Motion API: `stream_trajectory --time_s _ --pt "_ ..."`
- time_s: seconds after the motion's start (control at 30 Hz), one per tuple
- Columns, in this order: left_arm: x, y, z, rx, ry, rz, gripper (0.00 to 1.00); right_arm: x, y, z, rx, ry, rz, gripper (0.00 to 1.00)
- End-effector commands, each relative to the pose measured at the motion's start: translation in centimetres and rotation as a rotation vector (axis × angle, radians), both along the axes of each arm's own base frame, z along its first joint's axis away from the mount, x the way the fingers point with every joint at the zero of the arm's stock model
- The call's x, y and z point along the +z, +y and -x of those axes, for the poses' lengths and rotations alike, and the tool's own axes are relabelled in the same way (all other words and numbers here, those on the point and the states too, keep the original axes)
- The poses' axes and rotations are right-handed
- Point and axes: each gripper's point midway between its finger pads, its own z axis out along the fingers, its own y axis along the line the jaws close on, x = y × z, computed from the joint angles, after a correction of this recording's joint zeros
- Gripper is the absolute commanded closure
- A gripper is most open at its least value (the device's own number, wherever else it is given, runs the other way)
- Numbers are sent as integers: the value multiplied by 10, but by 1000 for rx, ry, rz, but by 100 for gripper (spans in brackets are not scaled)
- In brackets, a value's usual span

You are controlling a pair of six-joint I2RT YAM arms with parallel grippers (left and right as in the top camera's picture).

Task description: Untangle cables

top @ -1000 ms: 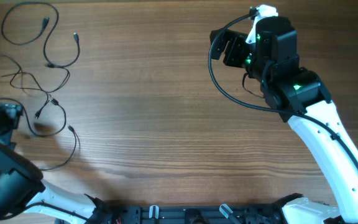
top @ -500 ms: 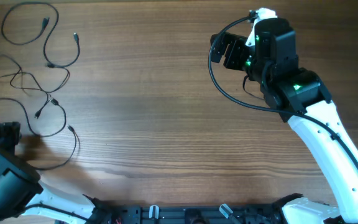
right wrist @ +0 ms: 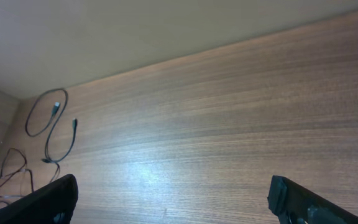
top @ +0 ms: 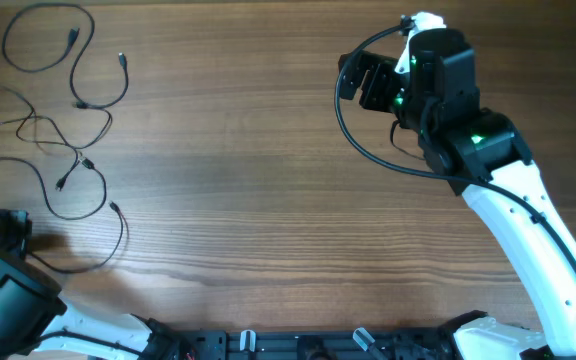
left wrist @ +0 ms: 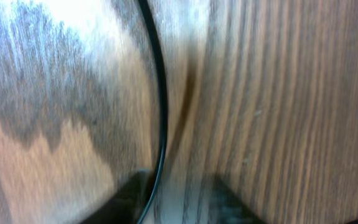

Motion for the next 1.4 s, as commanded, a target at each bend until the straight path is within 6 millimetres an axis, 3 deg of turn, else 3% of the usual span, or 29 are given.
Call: stream_trajectory --time_s 0.0,0.17,0.47,0.57,0.7,0.73,0.77,0.83,0.87,0.9,0.97,1.0,1.17,1.3,1.37 --pt "-13 -14 -10 11 -78 68 94 -8 -2 -7 -25 14 10 0" --pt "-7 -11 -37 62 -233 88 96 -9 -2 -6 -25 18 12 0" --pt "4 3 -60 84 -354 50 96 -10 -2 -6 -25 21 13 0" --pt "17 5 -84 34 -477 59 96 -10 -2 -6 -24 21 13 0" --pt "34 14 -93 14 -514 35 96 -10 -2 -5 -22 25 13 0" --pt "38 15 -94 12 -519 27 91 -11 -2 -5 -22 25 13 0" --pt "42 17 -94 14 -517 15 74 -10 -2 -5 -22 25 12 0" --pt "51 22 -88 27 -492 -21 48 -10 -2 -5 -22 25 12 0" --pt "54 24 -83 38 -469 -42 28 -10 -2 -5 -22 25 12 0" --pt "59 26 -76 53 -440 -68 17 -10 -2 -5 -22 25 12 0" --pt "69 30 -64 58 -387 -119 1 -10 -2 -5 -22 25 12 0" --pt "75 29 -62 51 -381 -131 1 -10 -2 -5 -22 25 12 0" --pt "89 -1 -76 -77 -379 -106 4 -9 -2 -6 -42 31 -17 0" --pt "80 -72 -122 -498 -333 -55 12 -8 -1 -7 -52 30 -32 0" --pt "76 -88 -133 -572 -277 -88 20 -8 -1 -6 -52 30 -32 0"
